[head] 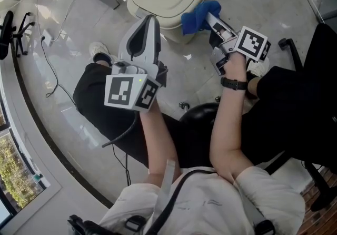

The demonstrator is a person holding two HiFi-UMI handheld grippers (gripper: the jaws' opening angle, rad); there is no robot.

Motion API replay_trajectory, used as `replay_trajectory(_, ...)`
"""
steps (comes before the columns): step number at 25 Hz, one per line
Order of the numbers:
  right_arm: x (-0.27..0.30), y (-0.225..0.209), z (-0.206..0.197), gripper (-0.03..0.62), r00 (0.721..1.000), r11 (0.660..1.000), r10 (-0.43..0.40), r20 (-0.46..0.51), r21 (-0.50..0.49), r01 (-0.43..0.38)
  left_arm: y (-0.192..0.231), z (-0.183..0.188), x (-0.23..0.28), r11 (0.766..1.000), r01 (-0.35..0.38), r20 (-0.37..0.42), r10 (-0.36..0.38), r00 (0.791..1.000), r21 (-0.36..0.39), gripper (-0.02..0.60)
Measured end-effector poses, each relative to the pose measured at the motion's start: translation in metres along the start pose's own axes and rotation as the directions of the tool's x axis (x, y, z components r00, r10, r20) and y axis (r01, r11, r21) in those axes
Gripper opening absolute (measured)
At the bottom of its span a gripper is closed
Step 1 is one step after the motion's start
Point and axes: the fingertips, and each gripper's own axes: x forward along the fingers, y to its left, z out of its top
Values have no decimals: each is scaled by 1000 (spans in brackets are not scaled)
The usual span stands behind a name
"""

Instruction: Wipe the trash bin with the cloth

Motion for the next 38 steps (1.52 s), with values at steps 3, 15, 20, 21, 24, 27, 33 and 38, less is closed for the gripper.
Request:
replay_trajectory(3, 14, -81, -43, 41, 985, 975, -167, -39, 141, 171, 6, -4, 0, 1000, -8, -9, 8, 1000, -4, 0)
replay_trajectory(15, 40, -295, -160, 43, 850, 801, -485, -205, 286, 526, -10, -31, 18, 997, 65, -63, -62, 996, 45, 0)
replay_trajectory(20, 37, -274, -123, 43, 868, 811, -475, -147, 310, 496, -21, -28, 23, 995, 87, -57, -84, 995, 49, 0)
replay_trajectory(21, 35, -257, -110, 43, 882, 830, -456, -118, 302, 470, -22, -27, 22, 995, 85, -55, -82, 995, 45, 0)
replay_trajectory(24, 23, -187, -65, 43, 939, 906, -344, -7, 260, 334, -24, -21, 19, 997, 71, -39, -70, 997, 36, 0)
replay_trajectory(27, -1, -94, -11, 43, 972, 957, -172, 158, 261, 127, -28, -12, 16, 997, 71, -14, -70, 997, 31, 0)
replay_trajectory(33, -22, 73, 67, 41, 927, 961, 247, 283, 48, -271, -34, 1, 11, 996, 80, 11, -81, 997, 39, 0)
replay_trajectory(38, 5, 60, 58, 41, 959, 974, 225, 174, -25, -224, -33, 3, 9, 997, 72, 17, -72, 997, 36, 0)
